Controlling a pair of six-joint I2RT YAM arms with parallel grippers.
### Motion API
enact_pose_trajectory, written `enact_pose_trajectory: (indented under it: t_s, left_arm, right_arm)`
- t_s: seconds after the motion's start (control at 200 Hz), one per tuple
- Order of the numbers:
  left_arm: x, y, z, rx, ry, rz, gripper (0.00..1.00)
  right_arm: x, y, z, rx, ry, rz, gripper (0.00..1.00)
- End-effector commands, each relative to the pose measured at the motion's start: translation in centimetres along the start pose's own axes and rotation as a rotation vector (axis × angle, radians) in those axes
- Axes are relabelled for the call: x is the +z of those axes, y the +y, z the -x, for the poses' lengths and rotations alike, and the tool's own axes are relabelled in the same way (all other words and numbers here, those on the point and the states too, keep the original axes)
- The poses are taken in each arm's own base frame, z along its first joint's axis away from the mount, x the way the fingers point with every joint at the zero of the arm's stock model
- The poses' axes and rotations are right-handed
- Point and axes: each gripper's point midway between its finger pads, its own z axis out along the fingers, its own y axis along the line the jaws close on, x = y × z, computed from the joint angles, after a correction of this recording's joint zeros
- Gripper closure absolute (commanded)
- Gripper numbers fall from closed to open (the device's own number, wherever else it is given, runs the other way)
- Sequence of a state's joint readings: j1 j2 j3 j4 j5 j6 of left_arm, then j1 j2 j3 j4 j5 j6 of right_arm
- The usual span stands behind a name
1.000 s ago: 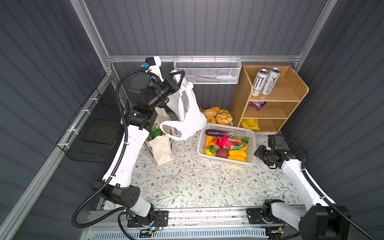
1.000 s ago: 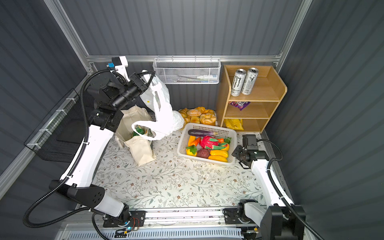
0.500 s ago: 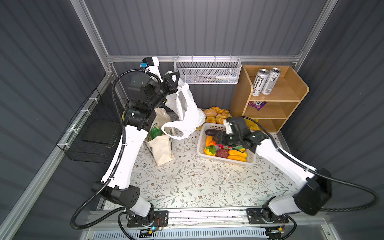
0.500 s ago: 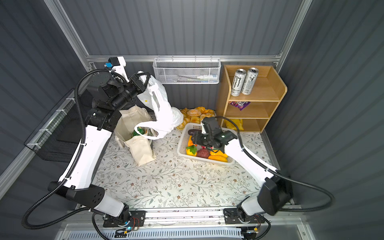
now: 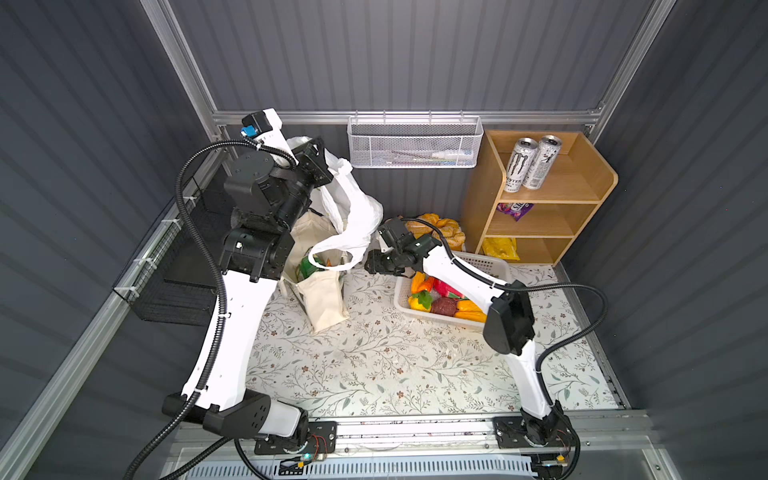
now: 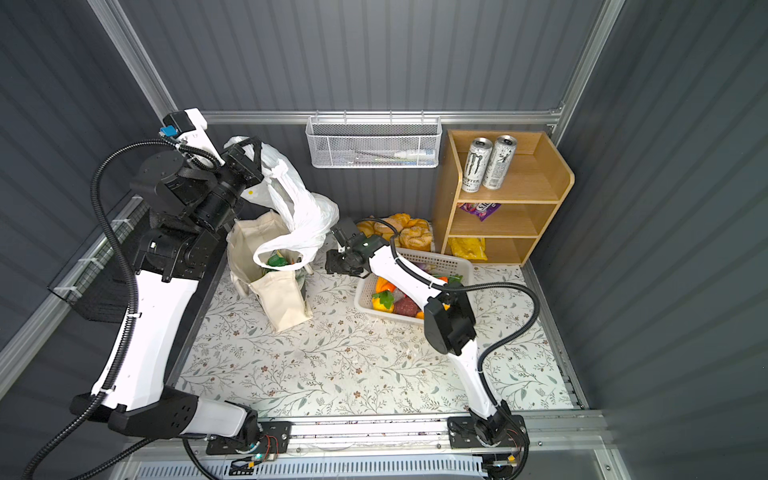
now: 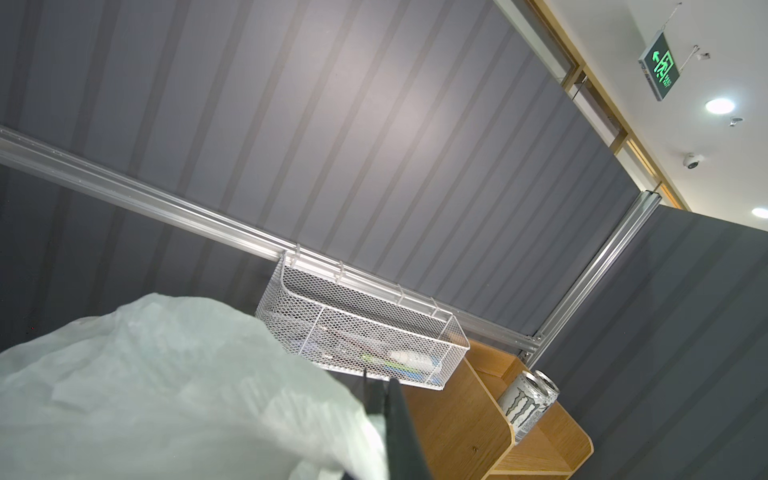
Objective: Place the mixed food into the grocery bags and tie them
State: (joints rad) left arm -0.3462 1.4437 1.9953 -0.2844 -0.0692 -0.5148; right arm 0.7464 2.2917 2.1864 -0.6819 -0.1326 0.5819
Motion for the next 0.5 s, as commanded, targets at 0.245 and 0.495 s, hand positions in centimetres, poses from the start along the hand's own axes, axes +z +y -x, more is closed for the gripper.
enact_pose_trajectory:
  t_s: [0.245,0.495]
  left_arm:
    - [1.4,-2.0,-2.5,-0.029,0.127,-0.123,1.00]
    - [2.2,-3.8,-5.6,-0.141,0.234,-0.249,1.00]
  right_arm:
    - [-2.2,-9.0,-1.9,0.112,0.036,-0.175,0.43]
    - [-6.6,-14.3,-3.2,0.188,0.012,-0.177,0.43]
